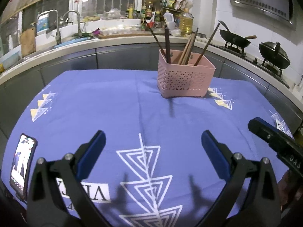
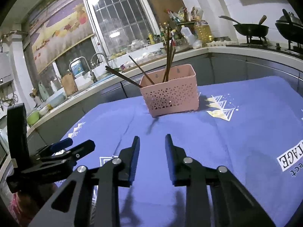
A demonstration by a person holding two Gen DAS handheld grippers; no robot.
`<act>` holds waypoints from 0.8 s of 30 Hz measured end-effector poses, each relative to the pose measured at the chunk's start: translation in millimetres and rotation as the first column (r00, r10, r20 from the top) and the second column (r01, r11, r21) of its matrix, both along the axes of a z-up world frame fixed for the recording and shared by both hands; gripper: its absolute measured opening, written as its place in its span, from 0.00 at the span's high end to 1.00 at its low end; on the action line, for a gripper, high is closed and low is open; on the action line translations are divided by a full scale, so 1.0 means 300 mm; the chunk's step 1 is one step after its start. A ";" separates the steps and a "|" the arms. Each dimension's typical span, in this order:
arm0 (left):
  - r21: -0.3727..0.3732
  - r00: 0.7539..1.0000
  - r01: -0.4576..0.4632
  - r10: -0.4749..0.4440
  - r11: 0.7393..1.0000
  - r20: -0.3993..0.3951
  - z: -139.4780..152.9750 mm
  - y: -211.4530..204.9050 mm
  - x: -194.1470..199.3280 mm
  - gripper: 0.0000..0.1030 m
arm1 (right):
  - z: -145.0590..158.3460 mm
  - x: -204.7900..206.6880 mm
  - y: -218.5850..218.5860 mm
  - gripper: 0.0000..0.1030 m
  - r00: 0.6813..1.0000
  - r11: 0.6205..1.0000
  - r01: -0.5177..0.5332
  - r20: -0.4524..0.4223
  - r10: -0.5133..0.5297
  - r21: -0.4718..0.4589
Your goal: Organize utensils
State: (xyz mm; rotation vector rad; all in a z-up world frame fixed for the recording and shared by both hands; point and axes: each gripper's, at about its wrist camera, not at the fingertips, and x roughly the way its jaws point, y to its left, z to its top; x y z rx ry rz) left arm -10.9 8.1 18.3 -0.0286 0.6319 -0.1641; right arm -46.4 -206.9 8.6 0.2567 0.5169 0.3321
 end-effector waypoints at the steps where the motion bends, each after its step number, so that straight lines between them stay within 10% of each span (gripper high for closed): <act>1: -0.003 1.000 0.002 -0.002 1.000 -0.003 0.005 -0.003 0.003 0.06 | 0.004 0.002 0.000 0.72 1.000 1.000 0.002 0.000 -0.002 0.001; 5: -0.017 1.000 0.017 -0.017 1.000 0.009 0.035 -0.019 0.006 0.06 | 0.023 -0.001 -0.006 0.67 1.000 1.000 0.003 0.015 -0.004 0.023; 9: 0.013 0.999 0.018 -0.018 1.000 0.041 0.069 -0.042 0.000 0.06 | 0.047 -0.020 -0.010 0.33 0.998 0.999 0.023 0.062 -0.025 0.032; 13: 0.024 0.998 0.010 -0.012 1.000 0.068 0.078 -0.054 -0.018 0.06 | 0.063 -0.029 -0.003 0.28 0.996 1.000 0.024 0.085 -0.025 0.017; 14: 0.025 0.997 0.011 -0.013 1.000 0.076 0.081 -0.057 -0.021 0.06 | 0.066 -0.032 -0.001 0.30 0.996 1.000 0.024 0.090 -0.025 0.010; 15: 0.027 0.996 0.014 -0.016 1.000 0.087 0.082 -0.058 -0.028 0.08 | 0.070 -0.038 0.001 0.58 0.994 1.000 0.022 0.105 -0.022 0.001; 16: 0.032 0.995 0.012 -0.016 0.999 0.101 0.085 -0.060 -0.034 0.18 | 0.074 -0.040 0.009 0.83 0.994 1.000 0.020 0.109 -0.018 -0.017; 18: 0.046 0.994 0.012 -0.016 0.999 0.104 0.087 -0.062 -0.034 0.46 | 0.072 -0.030 0.018 0.99 0.996 0.999 -0.012 0.093 0.016 -0.038; 19: 0.044 0.996 0.024 -0.028 0.999 0.087 0.084 -0.062 -0.026 0.78 | 0.070 -0.030 0.018 1.00 0.996 0.999 -0.015 0.092 0.018 -0.033; 21: 0.021 0.997 0.041 -0.042 0.999 0.060 0.077 -0.056 -0.013 0.98 | 0.073 -0.038 0.018 1.00 0.994 0.999 -0.005 0.110 0.009 -0.041; 24: 0.017 0.996 0.047 -0.049 0.999 0.074 0.074 -0.053 -0.017 0.99 | 0.083 -0.048 0.022 1.00 0.992 0.999 -0.002 0.127 0.008 -0.048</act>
